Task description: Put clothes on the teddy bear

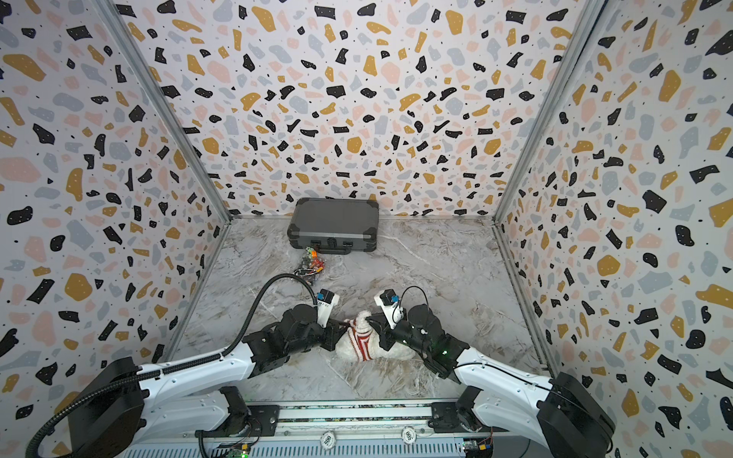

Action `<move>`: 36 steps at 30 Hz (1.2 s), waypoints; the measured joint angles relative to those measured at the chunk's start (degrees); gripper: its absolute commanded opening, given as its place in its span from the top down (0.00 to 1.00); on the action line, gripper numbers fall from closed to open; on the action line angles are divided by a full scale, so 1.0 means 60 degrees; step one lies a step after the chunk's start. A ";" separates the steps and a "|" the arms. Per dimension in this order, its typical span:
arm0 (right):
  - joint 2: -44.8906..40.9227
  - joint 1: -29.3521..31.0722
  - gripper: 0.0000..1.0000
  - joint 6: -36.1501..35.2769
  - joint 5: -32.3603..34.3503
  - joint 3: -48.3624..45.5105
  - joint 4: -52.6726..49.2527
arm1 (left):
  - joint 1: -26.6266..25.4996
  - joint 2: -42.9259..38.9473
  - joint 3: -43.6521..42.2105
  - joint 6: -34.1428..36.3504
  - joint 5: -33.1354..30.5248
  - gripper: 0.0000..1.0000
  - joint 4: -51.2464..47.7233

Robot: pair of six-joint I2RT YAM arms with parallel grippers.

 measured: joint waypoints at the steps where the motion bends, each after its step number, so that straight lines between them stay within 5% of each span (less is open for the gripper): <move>1: 0.0095 -0.0044 1.00 0.0029 -0.0022 -0.0004 0.0073 | 0.0000 0.0051 0.0036 0.0022 -0.0026 0.85 -0.0022; 21: 0.1118 -0.1115 1.00 0.0237 -0.0470 -0.0240 0.1177 | 0.0029 0.0885 0.0685 0.0335 -0.0426 0.83 -0.0186; 36: 0.1537 -0.1814 0.98 0.0197 -0.0390 -0.0659 0.1770 | 0.0364 0.1100 0.0896 0.0379 -0.0554 0.71 -0.0124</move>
